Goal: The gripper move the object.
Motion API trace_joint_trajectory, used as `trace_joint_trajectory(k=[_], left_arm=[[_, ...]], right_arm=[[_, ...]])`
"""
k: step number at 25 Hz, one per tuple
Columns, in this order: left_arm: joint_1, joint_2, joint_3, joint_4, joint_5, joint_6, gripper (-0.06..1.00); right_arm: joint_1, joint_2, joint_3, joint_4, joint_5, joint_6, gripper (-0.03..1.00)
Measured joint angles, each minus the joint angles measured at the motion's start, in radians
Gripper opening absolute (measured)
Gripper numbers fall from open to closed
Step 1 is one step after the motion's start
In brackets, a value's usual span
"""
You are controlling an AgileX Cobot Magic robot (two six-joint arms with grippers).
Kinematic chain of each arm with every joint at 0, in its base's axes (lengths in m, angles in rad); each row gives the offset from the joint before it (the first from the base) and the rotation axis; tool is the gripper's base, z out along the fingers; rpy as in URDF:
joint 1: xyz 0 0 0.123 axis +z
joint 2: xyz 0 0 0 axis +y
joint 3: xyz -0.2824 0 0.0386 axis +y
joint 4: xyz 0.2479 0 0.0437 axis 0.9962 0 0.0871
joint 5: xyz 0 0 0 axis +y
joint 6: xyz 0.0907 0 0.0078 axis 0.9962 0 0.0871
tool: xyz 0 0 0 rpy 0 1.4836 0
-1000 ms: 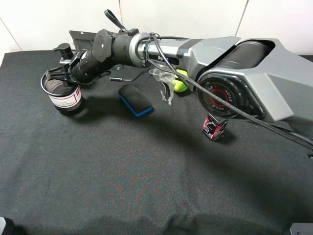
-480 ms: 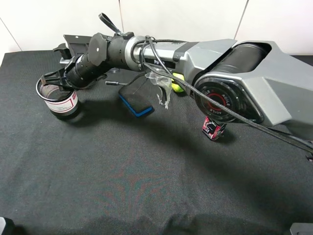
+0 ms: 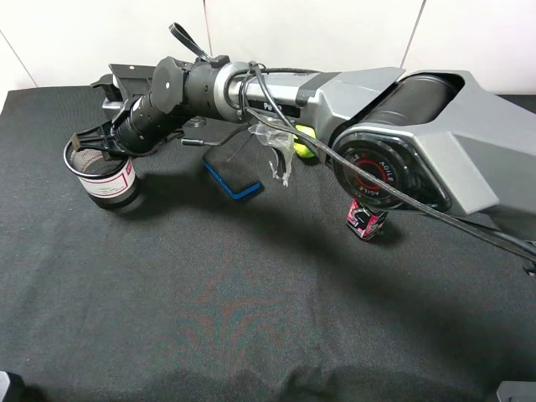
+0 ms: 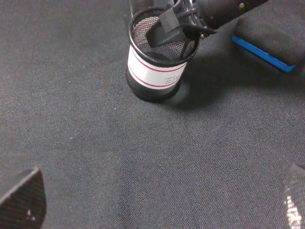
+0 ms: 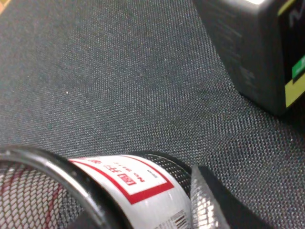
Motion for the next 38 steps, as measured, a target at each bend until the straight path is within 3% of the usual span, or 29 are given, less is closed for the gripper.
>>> trace_joint_trajectory(k=[12, 21, 28, 33, 38], left_arm=[[0.0, 0.0, 0.0, 0.0, 0.0, 0.0, 1.0], [0.0, 0.0, 0.0, 0.0, 0.0, 0.0, 1.0], [0.0, 0.0, 0.0, 0.0, 0.0, 0.0, 1.0], [0.0, 0.0, 0.0, 0.0, 0.0, 0.0, 1.0], [0.0, 0.0, 0.0, 0.0, 0.0, 0.0, 1.0]], right_arm=[[0.0, 0.0, -0.002, -0.007, 0.06, 0.0, 0.23], [0.0, -0.019, -0.002, -0.047, 0.11, 0.002, 0.46], [0.0, -0.076, -0.002, -0.178, 0.169, 0.1, 0.5], [0.0, -0.121, -0.003, -0.23, 0.215, 0.124, 0.59], [0.0, -0.157, -0.003, -0.254, 0.302, 0.131, 0.6]])
